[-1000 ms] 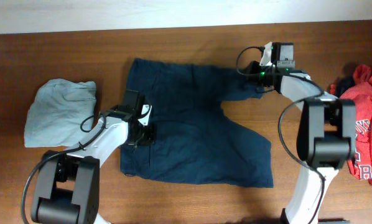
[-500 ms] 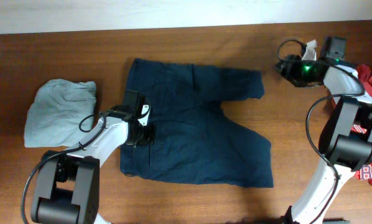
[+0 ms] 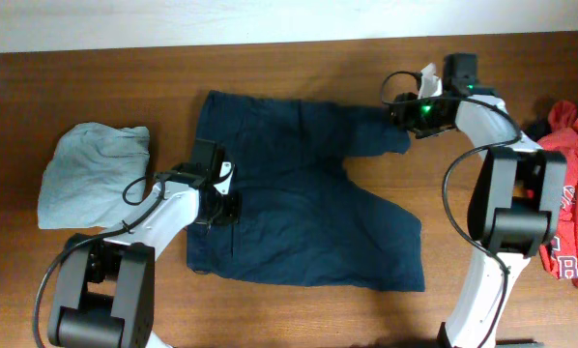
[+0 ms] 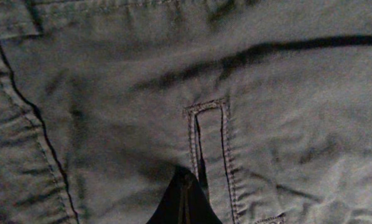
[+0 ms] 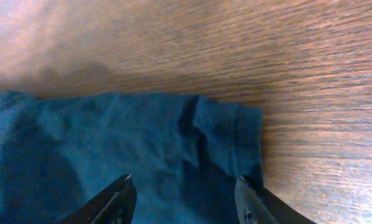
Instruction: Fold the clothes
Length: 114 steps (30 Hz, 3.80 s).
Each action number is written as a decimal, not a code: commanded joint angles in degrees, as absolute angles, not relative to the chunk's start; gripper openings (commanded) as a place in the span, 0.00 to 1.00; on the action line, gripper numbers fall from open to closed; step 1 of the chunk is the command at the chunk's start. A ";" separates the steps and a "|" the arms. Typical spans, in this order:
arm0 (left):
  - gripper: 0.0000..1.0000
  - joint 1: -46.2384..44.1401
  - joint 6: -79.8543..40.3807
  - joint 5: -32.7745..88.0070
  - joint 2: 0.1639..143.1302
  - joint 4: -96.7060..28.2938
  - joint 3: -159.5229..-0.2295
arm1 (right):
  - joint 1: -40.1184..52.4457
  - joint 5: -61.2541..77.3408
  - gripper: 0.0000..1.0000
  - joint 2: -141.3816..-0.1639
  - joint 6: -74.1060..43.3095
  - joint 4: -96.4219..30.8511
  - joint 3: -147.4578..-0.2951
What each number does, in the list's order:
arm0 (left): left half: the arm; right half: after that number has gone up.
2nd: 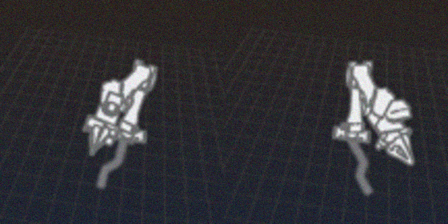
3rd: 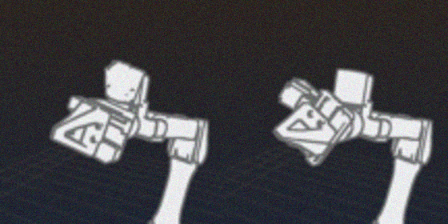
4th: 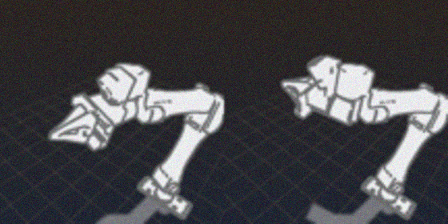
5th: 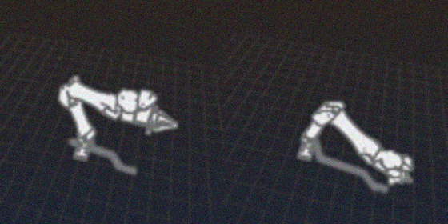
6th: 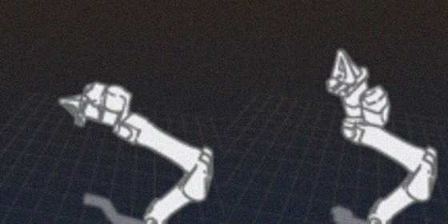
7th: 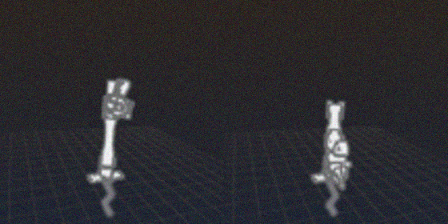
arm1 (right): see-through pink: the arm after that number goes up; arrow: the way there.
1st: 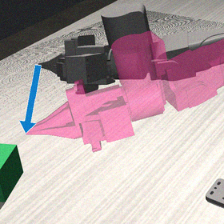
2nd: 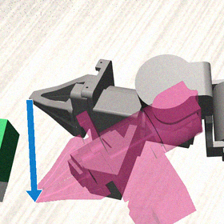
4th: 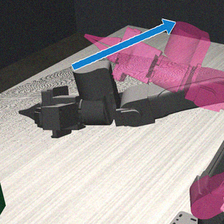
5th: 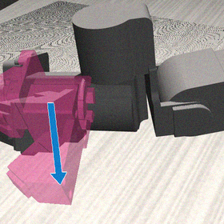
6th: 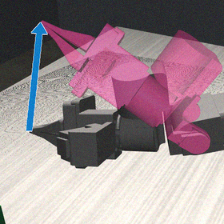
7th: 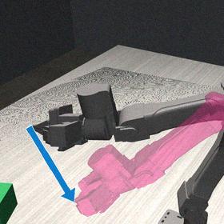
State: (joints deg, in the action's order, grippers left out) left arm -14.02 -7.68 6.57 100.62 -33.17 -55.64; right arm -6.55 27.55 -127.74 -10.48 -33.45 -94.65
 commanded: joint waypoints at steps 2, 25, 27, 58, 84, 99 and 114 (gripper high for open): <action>0.00 -13.89 -6.72 5.74 101.32 -32.99 -55.92 | -6.79 22.20 0.56 -128.75 -9.85 -33.06 -94.67; 0.00 -13.89 -6.72 5.74 101.32 -31.59 -55.92 | -6.50 32.91 0.32 -132.16 -7.73 -29.28 -94.67; 0.00 -13.89 -6.72 5.74 101.32 -31.59 -55.92 | -6.94 33.01 0.22 -131.81 -7.73 -29.41 -95.79; 0.00 -13.89 -6.72 4.67 101.32 -31.48 -55.92 | -10.09 22.85 0.11 -127.98 -18.59 -13.96 -106.30; 0.00 -13.87 -6.31 4.67 101.32 -29.54 -55.92 | -18.15 21.32 0.76 -130.67 -2.46 -47.16 -105.54; 0.00 -13.89 -6.31 4.67 101.32 -29.15 -55.92 | -10.50 29.19 0.08 -128.86 -0.16 -38.04 -99.92; 0.00 -13.89 -6.31 4.67 101.32 -29.15 -55.92 | -8.51 13.69 0.10 -123.11 -3.51 -60.16 -119.33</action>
